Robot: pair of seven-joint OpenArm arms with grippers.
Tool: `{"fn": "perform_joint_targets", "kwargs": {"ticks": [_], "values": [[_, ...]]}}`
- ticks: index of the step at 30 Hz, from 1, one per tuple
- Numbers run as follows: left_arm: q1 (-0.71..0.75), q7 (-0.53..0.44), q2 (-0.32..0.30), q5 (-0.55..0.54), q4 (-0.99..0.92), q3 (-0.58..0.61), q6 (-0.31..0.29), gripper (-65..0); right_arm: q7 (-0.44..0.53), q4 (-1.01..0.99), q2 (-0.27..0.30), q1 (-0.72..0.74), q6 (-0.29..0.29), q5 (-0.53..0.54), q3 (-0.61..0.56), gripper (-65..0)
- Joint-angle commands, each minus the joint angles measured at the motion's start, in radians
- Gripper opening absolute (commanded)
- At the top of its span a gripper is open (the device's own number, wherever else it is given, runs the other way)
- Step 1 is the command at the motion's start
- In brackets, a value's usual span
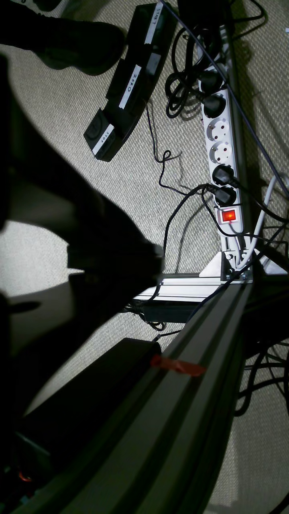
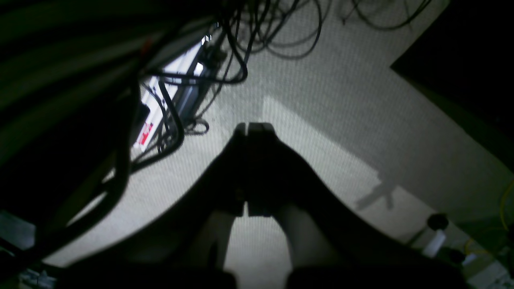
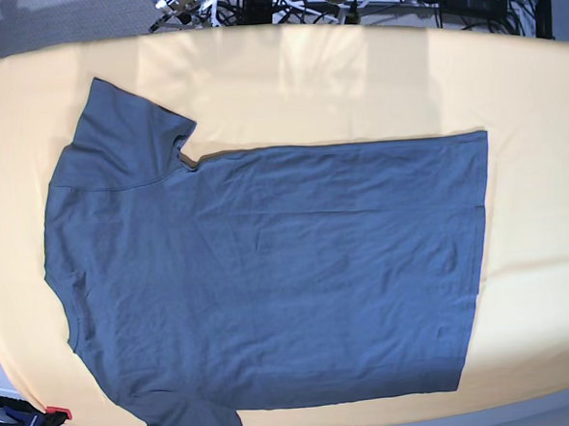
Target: Fold the T-shirt properly
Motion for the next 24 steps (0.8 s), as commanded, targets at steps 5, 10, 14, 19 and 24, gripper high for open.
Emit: {"fn": "perform_joint_targets", "kwargs": {"ticks": [5, 10, 14, 19, 24], "values": [[0.0, -0.003, 0.002, 0.002, 0.005, 0.0, -0.009, -65.0, -0.013, 0.006, 0.001, 0.0, 0.022, -0.045, -0.001, -65.0], [0.0, -0.003, 0.002, 0.002, 0.005, 0.0, -0.009, -65.0, -0.019, 0.006, 0.001, 0.0, 0.071, -0.046, -0.001, -65.0], [0.0, -0.002, 0.002, 0.002, 0.005, 0.0, -0.009, -65.0, -0.02, 0.006, 0.003, 0.0, 0.071, -0.046, -0.001, -65.0], [0.0, 0.008, 0.002, 0.01, 0.007, 0.0, -0.01, -65.0, -0.02, 0.006, 0.003, 0.0, 0.069, -0.045, -0.001, -65.0], [0.0, 0.008, 0.002, 0.028, 0.007, 0.0, -0.017, -65.0, -0.02, 0.006, 0.003, 0.0, 0.07, -0.045, -0.001, -65.0]]}}
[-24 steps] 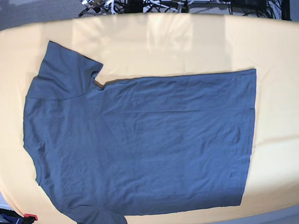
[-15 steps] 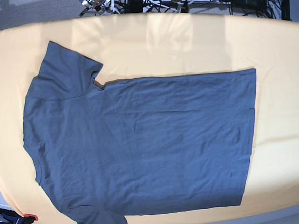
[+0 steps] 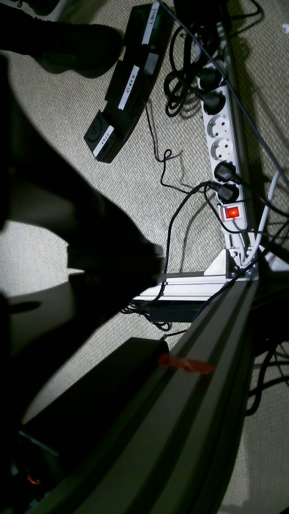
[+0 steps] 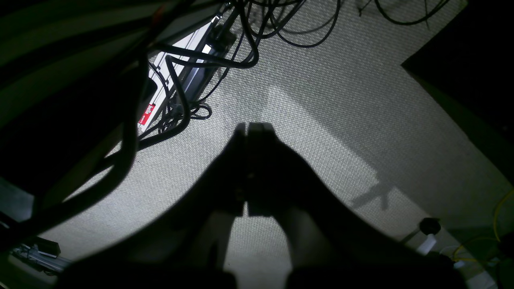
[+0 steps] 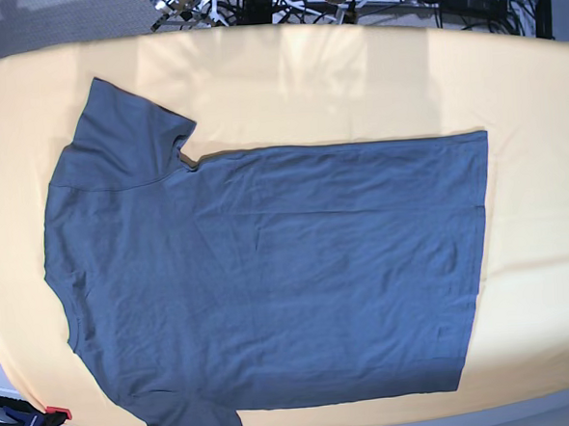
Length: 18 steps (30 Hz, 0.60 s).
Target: Fold the T-shirt properly
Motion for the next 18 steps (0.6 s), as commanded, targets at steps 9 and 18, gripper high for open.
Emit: {"fn": "perform_joint_targets", "kwargs": {"ticks": [9, 18], "values": [[0.0, 0.027, -0.01, 0.003, 0.041, 0.0, -0.003, -65.0, -0.026, 0.008, 0.003, 0.008, 0.0, -0.005, -0.001, -65.0], [0.0, 0.026, -0.023, 0.002, 0.042, 0.0, -0.003, -65.0, -0.026, 0.008, 0.003, 0.016, -0.001, -0.008, -0.001, -65.0]]}}
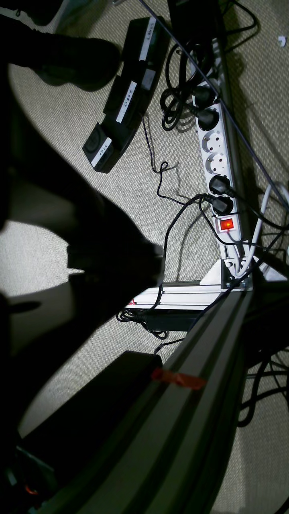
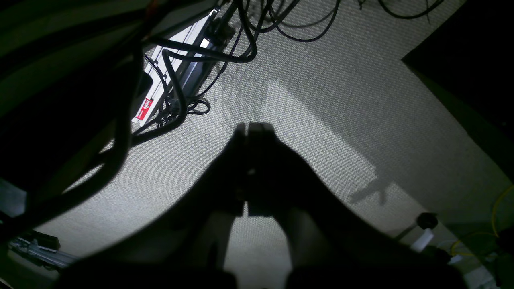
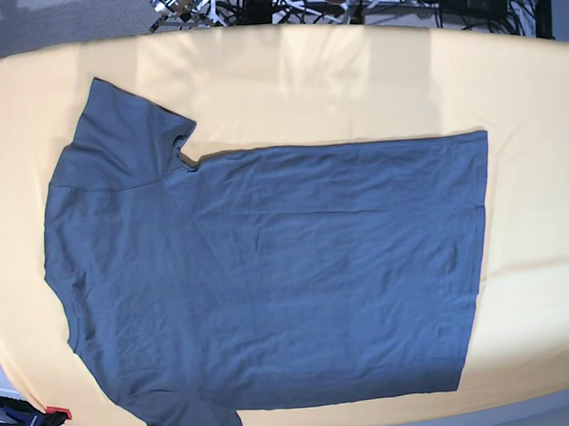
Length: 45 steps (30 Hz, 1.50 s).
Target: Fold the T-shirt properly
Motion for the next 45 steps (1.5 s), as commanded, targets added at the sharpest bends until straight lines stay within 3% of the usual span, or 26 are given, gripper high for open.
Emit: {"fn": "perform_joint_targets", "kwargs": {"ticks": [1, 5, 10, 15, 18, 20, 23, 30, 33, 36, 41, 45], "values": [[0.003, 0.0, 0.002, 0.003, 0.005, 0.0, -0.003, -65.0, 0.0, 0.008, 0.001, 0.005, 0.0, -0.007, -0.001, -65.0], [0.013, 0.01, -0.01, 0.006, 0.005, 0.0, -0.047, -65.0, -0.033, 0.008, 0.007, 0.004, 0.009, -0.007, -0.001, -65.0], [0.058, 0.03, -0.023, 0.092, 0.017, 0.001, -0.092, -65.0, -0.033, 0.008, 0.058, -0.033, 0.111, -0.006, -0.001, -65.0], [0.158, 0.035, -0.055, 0.092, 0.106, 0.001, -0.124, -65.0, -0.033, 0.013, 0.101, -0.101, 0.204, -0.006, -0.001, -65.0], [0.229, 0.084, -0.085, 0.092, 0.214, 0.001, -0.174, -65.0, -0.039, 0.063, 0.124, -0.154, 0.291, -0.006, -0.001, -65.0], [0.282, 0.15, -0.113, 0.091, 0.306, 0.001, -0.197, -65.0, -0.082, 0.133, 0.138, -0.204, 0.304, -0.006, -0.001, -65.0], [0.375, 0.216, -0.172, 0.068, 0.459, 0.001, -0.213, -65.0, -0.182, 0.292, 0.164, -0.299, 0.276, -0.006, -0.001, -65.0], [0.618, 0.248, -0.36, 0.047, 0.857, 0.0, -0.211, -65.0, -0.305, 0.772, 0.28, -0.556, 0.197, -0.003, -0.001, -65.0], [0.722, 0.258, -0.44, 0.047, 1.022, -0.001, -0.177, -65.0, -0.403, 0.977, 0.333, -0.663, 0.136, -0.003, -0.001, -65.0], [0.808, 0.279, -0.507, 0.048, 1.168, -0.001, -0.161, -65.0, -0.433, 1.169, 0.386, -0.774, 0.084, -0.017, -0.001, -65.0], [0.909, 0.448, -0.58, 0.12, 1.413, -0.001, -0.159, -65.0, -0.483, 1.447, 0.448, -0.946, -0.019, -0.175, -0.001, -65.0], [0.996, 0.471, -0.634, 0.199, 1.588, -0.011, -0.138, -65.0, -0.491, 1.629, 0.492, -1.062, -0.074, -0.291, -0.001, -65.0]]}}
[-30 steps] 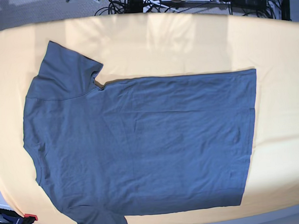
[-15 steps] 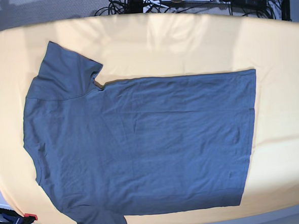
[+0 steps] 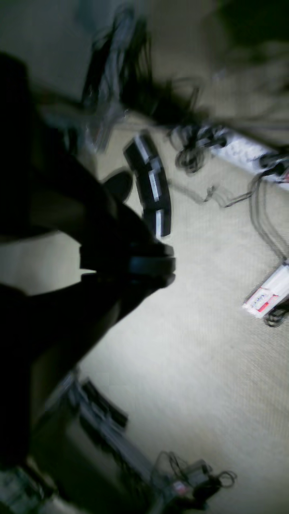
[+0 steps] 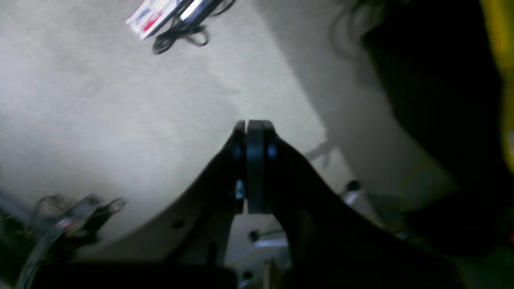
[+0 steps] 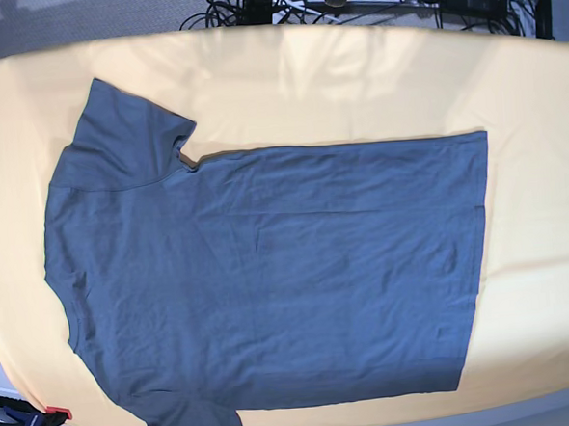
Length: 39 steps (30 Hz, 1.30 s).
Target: Fold the T-shirt properly
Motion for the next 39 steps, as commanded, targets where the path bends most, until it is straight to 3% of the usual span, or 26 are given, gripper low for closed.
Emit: {"fn": "perform_joint_targets", "kwargs": {"ticks": [1, 6, 11, 15, 23, 28, 31, 35, 39], "values": [[0.043, -0.002, -0.016, 0.011, 0.047, -0.008, 0.008, -65.0, -0.004, 0.047, 0.01, -0.045, -0.021, -0.027, -0.003, -65.0], [0.152, 0.0, -0.03, 0.074, 0.24, -0.092, 0.048, -65.0, -0.077, 0.195, 0.05, -0.122, -0.116, -0.18, -0.003, -65.0], [0.182, 0.038, -0.029, 0.069, 0.39, -0.222, 0.05, -65.0, -0.106, 0.262, 0.074, -0.122, -0.19, -0.335, -0.003, -65.0], [0.182, 0.044, -0.029, 0.069, 0.398, -0.338, 0.053, -65.0, -0.117, 0.262, 0.077, -0.122, -0.277, -0.498, -0.002, -65.0], [0.182, 0.013, -0.029, 0.069, 0.398, -0.539, 0.101, -65.0, -0.132, 0.262, 0.089, -0.122, -0.346, -0.785, -0.002, -65.0], [0.127, -0.03, -0.03, 0.066, 0.398, -0.603, 0.099, -65.0, -0.129, 0.262, 0.108, -0.031, -0.351, -0.807, -0.002, -65.0], [0.043, -0.077, -0.03, 0.065, 0.398, -0.605, 0.059, -65.0, -0.09, 0.262, 0.117, 0.051, -0.351, -0.784, -0.002, -65.0], [-0.087, -0.13, -0.05, 0.042, 0.398, -0.605, -0.014, -65.0, -0.006, 0.262, 0.124, 0.174, -0.295, -0.648, -0.002, -65.0], [-0.198, -0.24, -0.102, 0.039, 0.362, -0.605, -0.14, -65.0, 0.058, 0.262, 0.124, 0.291, -0.214, -0.478, -0.002, -65.0]]}}
